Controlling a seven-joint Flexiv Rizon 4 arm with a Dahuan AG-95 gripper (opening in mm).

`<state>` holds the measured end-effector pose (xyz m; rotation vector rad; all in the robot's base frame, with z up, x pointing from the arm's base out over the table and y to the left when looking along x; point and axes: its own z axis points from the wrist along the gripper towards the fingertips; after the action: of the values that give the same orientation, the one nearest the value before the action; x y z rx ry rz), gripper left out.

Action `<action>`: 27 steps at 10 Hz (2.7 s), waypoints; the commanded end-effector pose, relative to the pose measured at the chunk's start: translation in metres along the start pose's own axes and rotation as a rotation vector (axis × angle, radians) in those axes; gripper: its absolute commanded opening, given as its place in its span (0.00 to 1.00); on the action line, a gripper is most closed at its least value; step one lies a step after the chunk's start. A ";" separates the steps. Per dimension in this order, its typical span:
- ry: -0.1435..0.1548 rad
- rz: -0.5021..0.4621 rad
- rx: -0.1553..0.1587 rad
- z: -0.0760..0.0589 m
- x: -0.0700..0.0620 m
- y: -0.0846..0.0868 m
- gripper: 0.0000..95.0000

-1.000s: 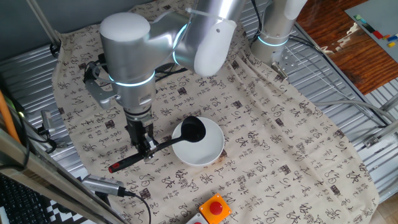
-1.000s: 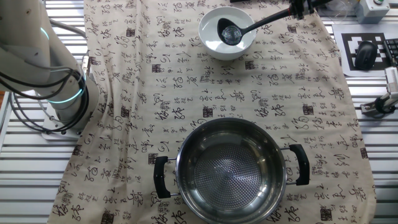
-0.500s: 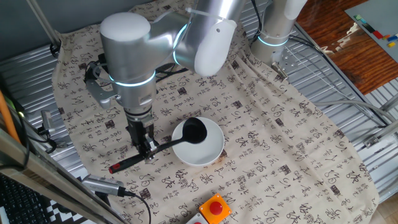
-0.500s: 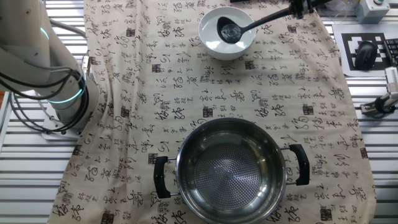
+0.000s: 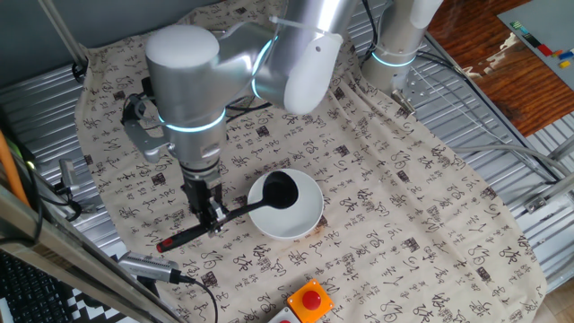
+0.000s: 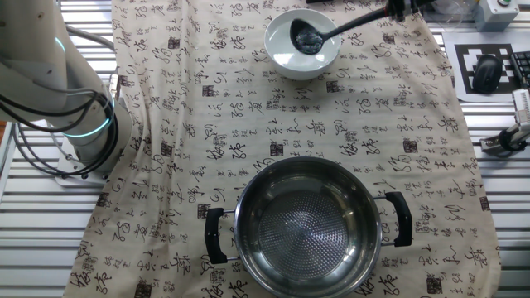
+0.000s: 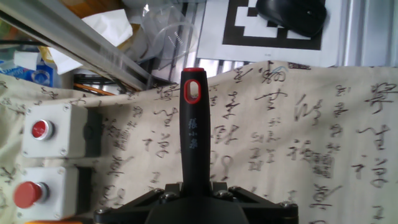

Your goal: Scoop water with a large spoon from one bowl to another

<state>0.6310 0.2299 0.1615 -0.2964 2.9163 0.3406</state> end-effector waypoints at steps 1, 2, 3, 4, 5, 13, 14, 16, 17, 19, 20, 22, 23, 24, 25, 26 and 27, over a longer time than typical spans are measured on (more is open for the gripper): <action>-0.001 -0.002 -0.007 0.001 0.000 -0.001 0.00; -0.001 0.006 -0.007 0.001 -0.001 0.003 0.00; -0.001 0.008 -0.006 0.001 -0.002 0.005 0.00; -0.001 0.016 -0.004 0.002 -0.002 0.009 0.00; 0.000 0.013 -0.001 0.001 -0.001 0.006 0.00; 0.000 0.005 -0.002 0.003 -0.001 0.004 0.00; -0.001 0.008 -0.001 0.003 -0.002 0.007 0.00; 0.001 0.022 0.010 0.003 -0.002 0.014 0.00; 0.002 0.013 0.009 0.003 0.001 0.008 0.00; 0.001 0.021 0.007 0.005 0.000 0.014 0.00; 0.002 0.028 0.014 0.005 -0.001 0.018 0.00; 0.004 0.018 0.016 0.005 0.002 0.013 0.00; 0.002 0.014 0.015 0.006 0.003 0.013 0.00; 0.000 0.017 0.012 0.006 0.002 0.015 0.00; 0.000 0.019 0.016 0.006 0.002 0.016 0.00; 0.002 0.019 0.017 0.006 0.002 0.016 0.00; 0.005 0.003 0.016 0.006 0.003 0.010 0.00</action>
<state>0.6272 0.2389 0.1570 -0.2742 2.9252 0.3080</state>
